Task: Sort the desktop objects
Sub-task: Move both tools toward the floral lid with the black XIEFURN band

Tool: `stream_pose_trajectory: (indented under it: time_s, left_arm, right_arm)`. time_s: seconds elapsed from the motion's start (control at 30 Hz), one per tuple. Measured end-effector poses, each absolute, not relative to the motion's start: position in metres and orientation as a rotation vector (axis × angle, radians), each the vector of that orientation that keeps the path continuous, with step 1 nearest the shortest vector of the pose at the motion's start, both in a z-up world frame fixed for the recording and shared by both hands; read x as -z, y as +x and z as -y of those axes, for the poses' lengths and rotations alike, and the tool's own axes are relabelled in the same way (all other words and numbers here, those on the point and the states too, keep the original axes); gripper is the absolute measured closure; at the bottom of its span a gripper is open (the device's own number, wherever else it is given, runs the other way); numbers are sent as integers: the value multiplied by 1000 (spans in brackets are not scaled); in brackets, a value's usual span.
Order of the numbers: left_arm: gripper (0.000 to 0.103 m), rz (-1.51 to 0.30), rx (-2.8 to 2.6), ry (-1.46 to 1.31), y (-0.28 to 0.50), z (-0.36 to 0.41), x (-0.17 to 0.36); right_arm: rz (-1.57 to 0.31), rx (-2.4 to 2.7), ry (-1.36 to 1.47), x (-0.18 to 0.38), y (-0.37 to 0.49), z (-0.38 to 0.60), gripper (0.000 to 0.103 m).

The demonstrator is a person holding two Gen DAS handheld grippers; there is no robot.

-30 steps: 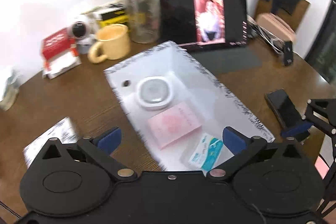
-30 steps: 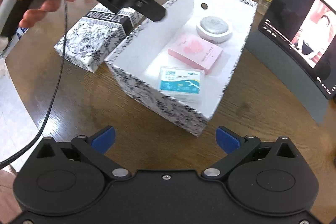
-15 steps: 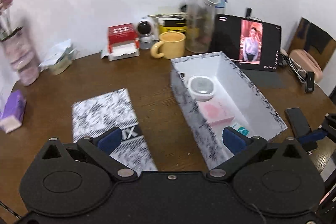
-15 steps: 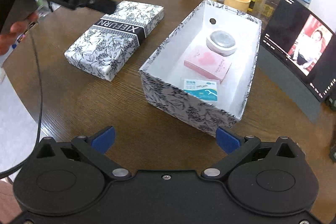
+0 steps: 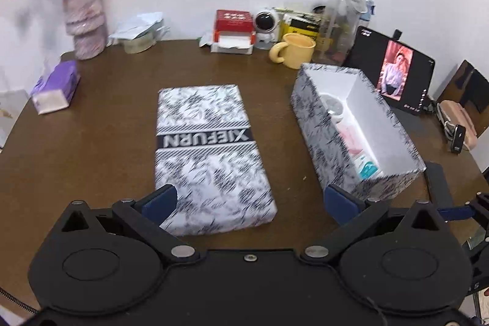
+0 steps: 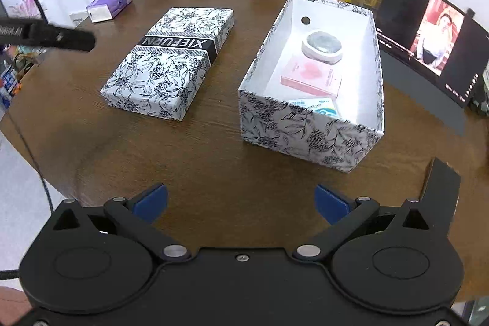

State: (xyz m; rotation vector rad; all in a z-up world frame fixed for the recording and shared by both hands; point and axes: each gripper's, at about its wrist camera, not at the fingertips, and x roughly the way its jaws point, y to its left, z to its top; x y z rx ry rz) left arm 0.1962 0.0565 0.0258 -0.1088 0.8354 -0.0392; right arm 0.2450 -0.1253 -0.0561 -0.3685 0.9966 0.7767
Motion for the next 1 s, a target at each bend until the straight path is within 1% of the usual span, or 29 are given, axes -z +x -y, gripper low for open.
stream_pose_trajectory:
  time_s: [0.6, 1.0]
  left_arm:
    - [0, -881, 20, -62, 145, -100, -10]
    - [0, -891, -51, -104, 123, -141, -10]
  right_arm:
    - [-993, -720, -304, 56, 204, 102, 0]
    - [-988, -766, -259, 56, 184, 76, 0]
